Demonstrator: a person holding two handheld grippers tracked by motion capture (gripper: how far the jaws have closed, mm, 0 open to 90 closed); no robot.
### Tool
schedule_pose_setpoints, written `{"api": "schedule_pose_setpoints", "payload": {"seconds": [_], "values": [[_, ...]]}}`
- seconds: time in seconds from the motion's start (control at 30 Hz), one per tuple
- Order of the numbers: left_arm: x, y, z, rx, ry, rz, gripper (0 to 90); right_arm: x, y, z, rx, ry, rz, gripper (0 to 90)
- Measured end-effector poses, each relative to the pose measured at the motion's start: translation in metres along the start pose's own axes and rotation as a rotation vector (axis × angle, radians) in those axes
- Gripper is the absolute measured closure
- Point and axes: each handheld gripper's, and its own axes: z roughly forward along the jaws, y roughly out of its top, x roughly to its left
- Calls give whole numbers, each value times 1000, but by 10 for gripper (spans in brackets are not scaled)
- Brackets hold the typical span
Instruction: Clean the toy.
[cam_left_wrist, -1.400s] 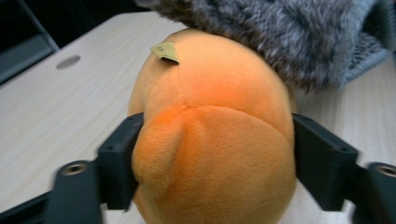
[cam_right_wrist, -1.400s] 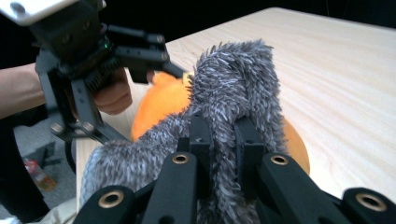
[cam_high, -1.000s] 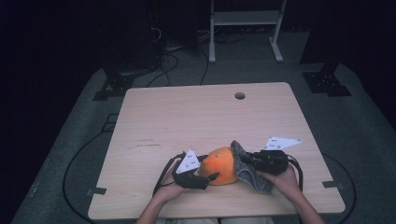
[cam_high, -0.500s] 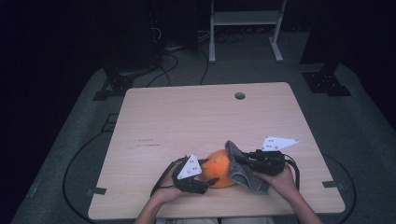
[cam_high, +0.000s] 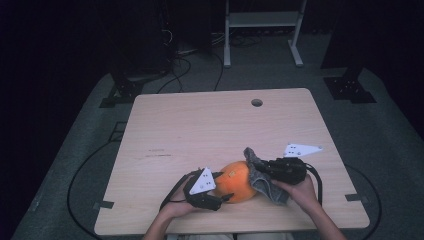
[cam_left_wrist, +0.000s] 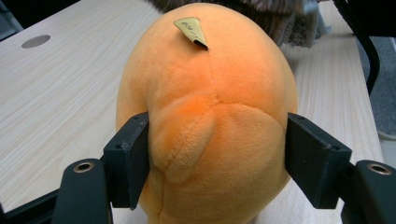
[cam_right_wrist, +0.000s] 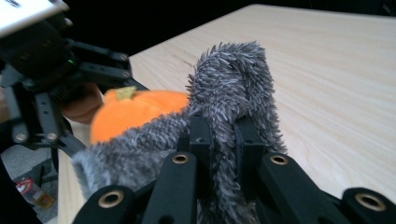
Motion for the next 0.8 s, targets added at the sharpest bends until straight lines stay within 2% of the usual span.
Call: {"api": "schedule_pose_setpoints", "payload": {"seconds": [0.17, 0.27, 0.33, 0.47, 0.5, 0.57, 0.63, 0.7, 0.8], "values": [[1, -1, -1, -4, -9, -1, 290, -17, -15, -2, 42, -41, 81, 803], [1, -2, -2, -5, -14, 3, 288, -21, -21, -5, 65, -54, 102, 803], [2, -3, -3, -5, -14, 0, 285, -21, -20, -9, 70, -75, 89, 803], [1, -3, -1, -7, -12, 2, 277, -15, -12, -14, -3, -27, 81, 803], [1, -3, -1, -7, -12, 3, 276, -15, -12, -12, 0, -15, 88, 803], [2, -4, -2, -7, -16, 3, 275, -16, -15, -6, 42, -33, 79, 803], [2, -4, -2, -8, -14, -2, 273, -21, -20, -4, 65, -35, 110, 803], [2, -4, -3, -9, -13, -1, 271, -25, -22, -7, 88, -57, 110, 803], [2, -3, -2, -10, -11, 1, 268, -24, -20, -13, 72, -59, 106, 803]]}}
